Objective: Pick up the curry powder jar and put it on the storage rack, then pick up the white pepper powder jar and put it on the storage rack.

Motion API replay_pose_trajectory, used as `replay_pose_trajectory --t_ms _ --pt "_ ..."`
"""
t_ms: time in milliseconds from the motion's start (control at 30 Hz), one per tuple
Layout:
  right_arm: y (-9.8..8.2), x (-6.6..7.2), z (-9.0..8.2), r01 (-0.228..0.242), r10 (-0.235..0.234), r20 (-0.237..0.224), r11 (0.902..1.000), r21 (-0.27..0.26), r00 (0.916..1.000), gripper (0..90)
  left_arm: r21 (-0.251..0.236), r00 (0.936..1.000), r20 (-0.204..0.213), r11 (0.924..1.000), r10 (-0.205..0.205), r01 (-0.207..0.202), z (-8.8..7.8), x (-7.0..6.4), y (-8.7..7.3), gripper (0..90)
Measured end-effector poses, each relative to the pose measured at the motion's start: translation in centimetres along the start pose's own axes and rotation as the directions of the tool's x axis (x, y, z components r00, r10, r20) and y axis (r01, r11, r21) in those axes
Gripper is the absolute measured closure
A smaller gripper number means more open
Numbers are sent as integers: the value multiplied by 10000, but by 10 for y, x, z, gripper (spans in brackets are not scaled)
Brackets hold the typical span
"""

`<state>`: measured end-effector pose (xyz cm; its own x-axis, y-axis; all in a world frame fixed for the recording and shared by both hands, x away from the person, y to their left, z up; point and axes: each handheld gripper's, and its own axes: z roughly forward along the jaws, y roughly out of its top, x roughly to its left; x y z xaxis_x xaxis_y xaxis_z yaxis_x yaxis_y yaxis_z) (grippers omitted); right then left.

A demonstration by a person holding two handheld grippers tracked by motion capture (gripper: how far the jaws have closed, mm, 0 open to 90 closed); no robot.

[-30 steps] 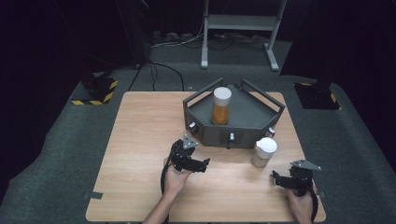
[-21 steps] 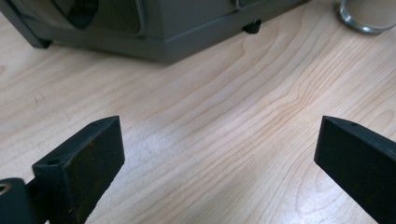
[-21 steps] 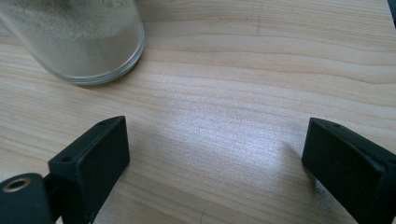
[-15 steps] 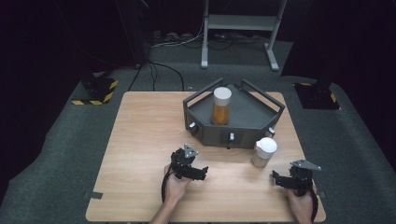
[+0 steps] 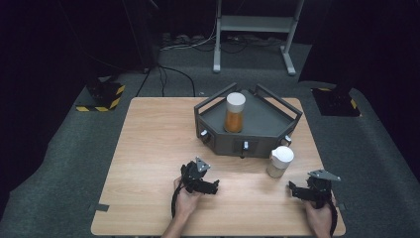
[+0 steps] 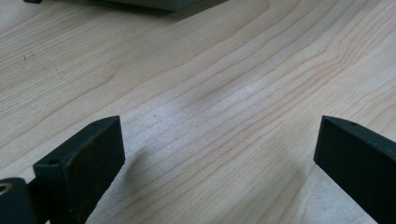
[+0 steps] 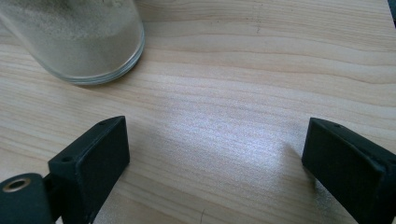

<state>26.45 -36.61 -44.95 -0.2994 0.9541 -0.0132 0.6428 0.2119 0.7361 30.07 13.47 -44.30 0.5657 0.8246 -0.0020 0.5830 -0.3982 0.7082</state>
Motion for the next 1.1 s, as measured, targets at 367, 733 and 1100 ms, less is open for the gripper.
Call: replay_pose_trajectory --t_ms 367,733,1100 --pt "0 0 0 0 0 -1 10000 1 10000 69 -130 10000 -74 9999 46 -47 4 1 -7 6" --pt "0 0 0 -1 1 -1 10000 1 10000 69 -160 9998 -193 9999 -45 42 3 -2 -8 7" --pt "0 0 0 1 -1 -1 10000 4 10000 69 -164 9998 -199 9999 -49 46 3 -2 -8 7"
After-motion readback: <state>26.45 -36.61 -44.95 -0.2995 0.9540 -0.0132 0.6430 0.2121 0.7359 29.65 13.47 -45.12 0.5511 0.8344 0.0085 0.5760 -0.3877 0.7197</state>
